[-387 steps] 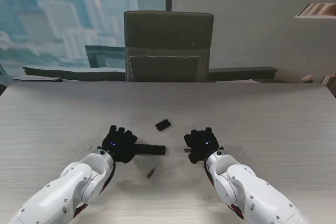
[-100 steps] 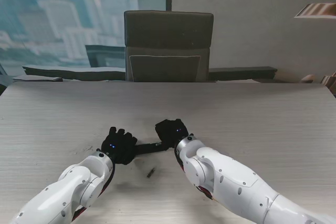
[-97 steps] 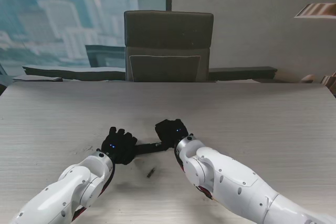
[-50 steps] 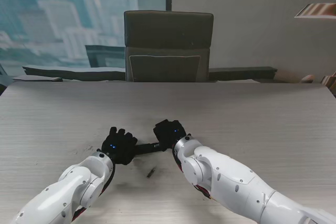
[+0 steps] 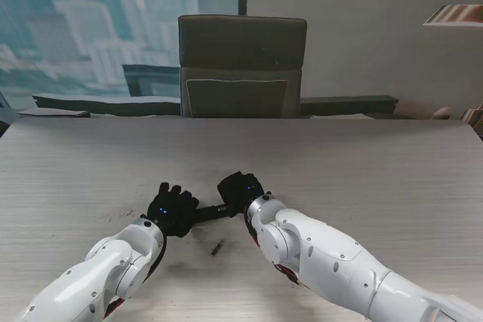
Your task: Install the batteries into the remote control and close the cover
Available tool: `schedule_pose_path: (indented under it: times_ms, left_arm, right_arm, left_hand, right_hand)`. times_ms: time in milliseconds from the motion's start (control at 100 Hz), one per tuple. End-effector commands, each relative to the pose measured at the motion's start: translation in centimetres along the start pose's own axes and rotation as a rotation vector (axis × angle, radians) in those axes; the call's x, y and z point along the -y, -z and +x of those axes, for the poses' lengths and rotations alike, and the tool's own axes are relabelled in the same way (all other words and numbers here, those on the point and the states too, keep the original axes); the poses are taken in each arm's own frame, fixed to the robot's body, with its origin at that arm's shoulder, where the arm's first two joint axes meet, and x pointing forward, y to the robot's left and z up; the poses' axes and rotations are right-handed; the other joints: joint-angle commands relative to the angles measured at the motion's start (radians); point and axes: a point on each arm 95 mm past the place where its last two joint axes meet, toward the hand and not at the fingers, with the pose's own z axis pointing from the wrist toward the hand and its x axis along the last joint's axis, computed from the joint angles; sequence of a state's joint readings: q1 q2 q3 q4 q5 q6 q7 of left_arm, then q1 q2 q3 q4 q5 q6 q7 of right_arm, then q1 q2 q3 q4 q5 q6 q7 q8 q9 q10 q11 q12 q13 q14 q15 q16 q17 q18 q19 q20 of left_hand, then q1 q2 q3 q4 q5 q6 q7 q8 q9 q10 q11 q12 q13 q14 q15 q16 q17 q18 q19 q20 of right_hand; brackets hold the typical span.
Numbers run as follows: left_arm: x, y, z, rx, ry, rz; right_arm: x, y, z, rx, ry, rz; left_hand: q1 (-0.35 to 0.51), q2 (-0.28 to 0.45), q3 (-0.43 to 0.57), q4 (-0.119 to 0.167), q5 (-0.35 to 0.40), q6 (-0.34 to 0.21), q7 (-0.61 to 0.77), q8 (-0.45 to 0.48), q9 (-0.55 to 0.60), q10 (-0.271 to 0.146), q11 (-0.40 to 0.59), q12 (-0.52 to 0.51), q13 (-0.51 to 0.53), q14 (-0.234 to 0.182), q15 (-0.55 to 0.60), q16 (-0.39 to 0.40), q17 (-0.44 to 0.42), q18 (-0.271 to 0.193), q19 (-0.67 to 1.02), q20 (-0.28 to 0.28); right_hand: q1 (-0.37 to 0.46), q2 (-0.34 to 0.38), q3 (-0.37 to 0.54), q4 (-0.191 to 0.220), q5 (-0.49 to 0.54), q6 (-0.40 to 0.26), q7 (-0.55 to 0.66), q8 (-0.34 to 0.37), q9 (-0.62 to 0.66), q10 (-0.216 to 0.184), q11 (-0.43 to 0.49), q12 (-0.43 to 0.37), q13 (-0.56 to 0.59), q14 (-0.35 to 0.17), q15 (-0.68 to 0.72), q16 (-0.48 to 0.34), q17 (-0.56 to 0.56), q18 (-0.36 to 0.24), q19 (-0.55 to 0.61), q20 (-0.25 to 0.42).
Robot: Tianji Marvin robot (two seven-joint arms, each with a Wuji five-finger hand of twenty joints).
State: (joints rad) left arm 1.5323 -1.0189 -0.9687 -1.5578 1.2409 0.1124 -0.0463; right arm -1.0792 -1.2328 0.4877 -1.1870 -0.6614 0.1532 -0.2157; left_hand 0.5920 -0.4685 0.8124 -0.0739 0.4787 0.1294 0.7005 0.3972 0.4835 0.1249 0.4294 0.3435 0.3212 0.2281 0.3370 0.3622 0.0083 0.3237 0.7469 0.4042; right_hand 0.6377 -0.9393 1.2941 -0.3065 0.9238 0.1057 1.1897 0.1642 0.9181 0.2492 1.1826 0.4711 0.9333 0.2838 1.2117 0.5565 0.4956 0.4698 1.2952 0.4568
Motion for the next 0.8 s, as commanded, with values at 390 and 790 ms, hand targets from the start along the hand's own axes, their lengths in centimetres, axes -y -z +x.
schedule_pose_path:
  times_ms: [390, 790]
  left_arm:
    - [-1.4, 0.2, 0.4, -0.001, 0.005, -0.049]
    - [-1.4, 0.3, 0.4, -0.004, 0.006, -0.05]
  right_arm:
    - [0.6, 0.0, 0.6, -0.001, -0.024, 0.015]
    - [-0.9, 0.6, 0.4, -0.007, -0.002, -0.053]
  left_hand:
    - [0.056, -0.033, 0.015, -0.034, 0.094, -0.128, 0.085, 0.013, 0.013, -0.004, 0.011, -0.002, 0.002, 0.013, -0.005, -0.002, -0.001, 0.006, -0.001, -0.023]
    - [0.014, -0.015, 0.007, -0.019, 0.096, -0.125, 0.08, 0.01, 0.011, 0.001, 0.008, -0.003, -0.001, 0.014, -0.007, -0.003, -0.005, 0.006, -0.004, -0.025]
  right_hand:
    - [-0.029, -0.063, 0.003, -0.012, -0.051, -0.053, -0.041, -0.014, -0.057, 0.013, -0.007, -0.024, -0.023, -0.007, -0.051, -0.015, -0.036, 0.015, -0.003, -0.013]
    - [-0.178, 0.043, -0.071, 0.035, -0.074, -0.046, -0.111, 0.03, -0.073, 0.016, -0.028, 0.049, -0.031, -0.008, -0.06, -0.004, -0.039, 0.01, -0.001, -0.014]
